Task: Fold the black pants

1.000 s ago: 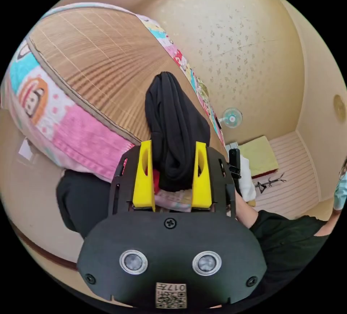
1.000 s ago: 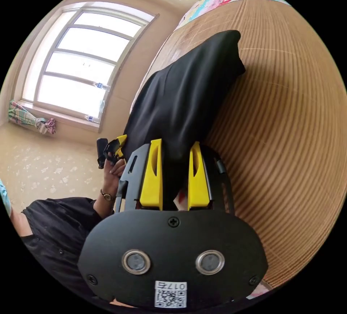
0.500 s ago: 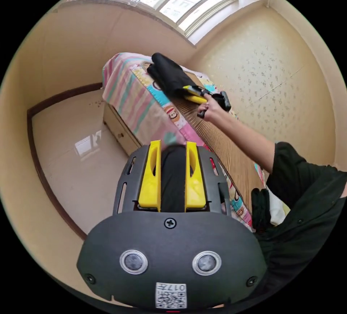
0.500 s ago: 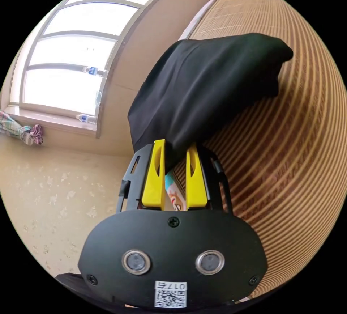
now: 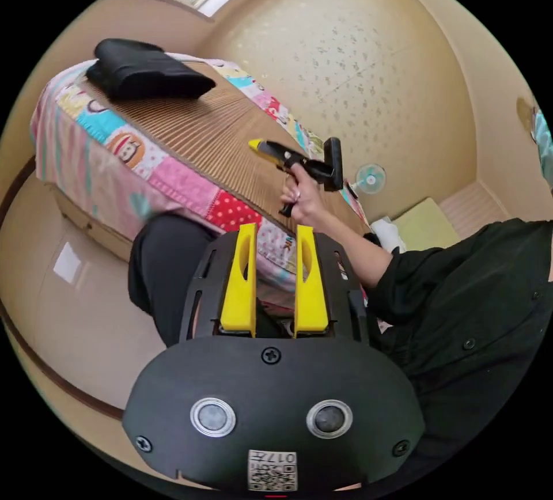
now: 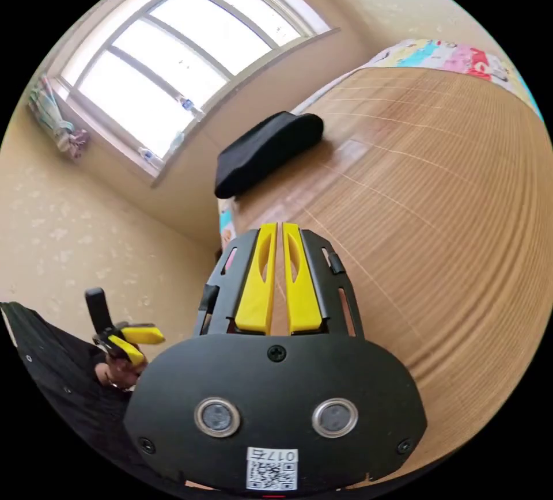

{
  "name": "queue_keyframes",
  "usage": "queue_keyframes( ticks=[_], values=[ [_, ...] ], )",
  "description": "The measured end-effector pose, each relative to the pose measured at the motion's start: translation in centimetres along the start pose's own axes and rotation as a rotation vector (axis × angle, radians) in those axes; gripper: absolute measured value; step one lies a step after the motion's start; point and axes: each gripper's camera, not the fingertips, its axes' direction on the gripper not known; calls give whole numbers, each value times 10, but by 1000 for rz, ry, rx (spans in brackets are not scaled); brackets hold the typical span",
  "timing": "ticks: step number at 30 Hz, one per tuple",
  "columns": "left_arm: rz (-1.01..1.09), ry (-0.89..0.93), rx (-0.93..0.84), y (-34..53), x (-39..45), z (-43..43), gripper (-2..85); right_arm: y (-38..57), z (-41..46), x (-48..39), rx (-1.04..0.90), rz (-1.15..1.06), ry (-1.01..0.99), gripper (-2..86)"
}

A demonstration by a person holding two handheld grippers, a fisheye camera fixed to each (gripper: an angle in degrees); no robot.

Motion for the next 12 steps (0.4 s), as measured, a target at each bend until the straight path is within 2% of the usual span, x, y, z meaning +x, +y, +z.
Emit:
queue_keyframes(
  ticks=[2,5,8,12],
  values=[
    [184,52,-75,-13,56,37,99,72,-60,2,-26,-2,186,22],
    [350,151,-146,-8,117,77,98,142,-152,-12,4,86,384,20],
    [374,333,-270,3,139,121,99,187,-254,-51,110,140,622,22],
    [377,377,-350,12,148,159,97,219,-379,-113,314,198,952,27]
  ],
)
